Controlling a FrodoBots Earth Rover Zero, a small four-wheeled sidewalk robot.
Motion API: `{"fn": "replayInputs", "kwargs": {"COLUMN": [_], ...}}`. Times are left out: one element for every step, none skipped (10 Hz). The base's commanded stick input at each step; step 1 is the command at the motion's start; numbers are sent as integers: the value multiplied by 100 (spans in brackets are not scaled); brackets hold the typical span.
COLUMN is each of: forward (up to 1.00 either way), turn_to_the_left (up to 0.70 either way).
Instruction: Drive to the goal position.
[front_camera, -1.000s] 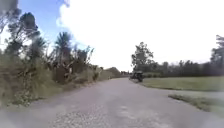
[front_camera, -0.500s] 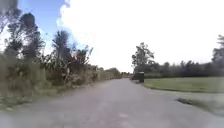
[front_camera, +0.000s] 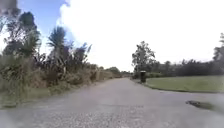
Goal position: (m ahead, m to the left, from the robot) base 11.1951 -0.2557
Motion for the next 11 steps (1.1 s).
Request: {"fn": "replayInputs", "kwargs": {"forward": [85,85,85,85,85,85,85,85,85,85,85], "turn_to_the_left": [0,0,0,0,0,0,0,0,0,0,0]}}
